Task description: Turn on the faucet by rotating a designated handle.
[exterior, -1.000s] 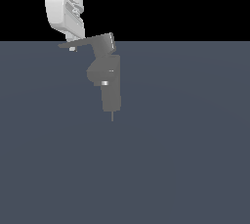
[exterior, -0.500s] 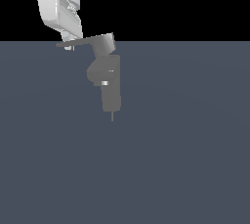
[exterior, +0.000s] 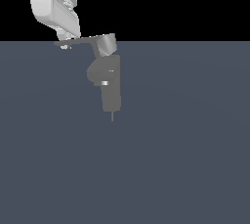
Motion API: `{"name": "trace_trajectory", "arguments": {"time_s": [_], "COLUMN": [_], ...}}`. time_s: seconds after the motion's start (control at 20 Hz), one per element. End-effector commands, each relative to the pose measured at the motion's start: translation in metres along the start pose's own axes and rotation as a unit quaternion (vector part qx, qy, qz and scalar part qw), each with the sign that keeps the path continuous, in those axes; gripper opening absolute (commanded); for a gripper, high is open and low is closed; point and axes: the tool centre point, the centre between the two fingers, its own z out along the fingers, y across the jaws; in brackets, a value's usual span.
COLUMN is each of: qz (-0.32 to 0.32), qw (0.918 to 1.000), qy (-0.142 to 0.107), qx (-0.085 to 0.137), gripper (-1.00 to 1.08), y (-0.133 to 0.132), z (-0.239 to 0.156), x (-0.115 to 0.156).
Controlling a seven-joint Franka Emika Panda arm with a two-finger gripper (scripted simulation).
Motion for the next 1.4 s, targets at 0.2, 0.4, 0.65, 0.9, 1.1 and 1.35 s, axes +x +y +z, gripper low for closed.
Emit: {"name": "trace_trajectory", "arguments": {"time_s": [0.2,0.4,0.65,0.9,1.1,1.35], "qz": [0.0,0.0,0.004,0.003,0.003,0.002], "qw": [1.0,1.0,1.0,1.0,1.0,1.0], "qy": [0.001,0.001,0.003,0.002,0.002,0.002], "qx": [-0.002,-0.002,-0.003,-0.003,-0.003,-0.003], "gripper": [-1.0,-1.0,-1.0,-1.0,-1.0,-1.0], "y": [0.022,0.034,0.038,0.051,0.061,0.075], "z": [-0.001,-0.001,0.003,0.003,0.002,0.001], "x": [-0.001,-0.001,0.003,0.013,0.022,0.033]}}
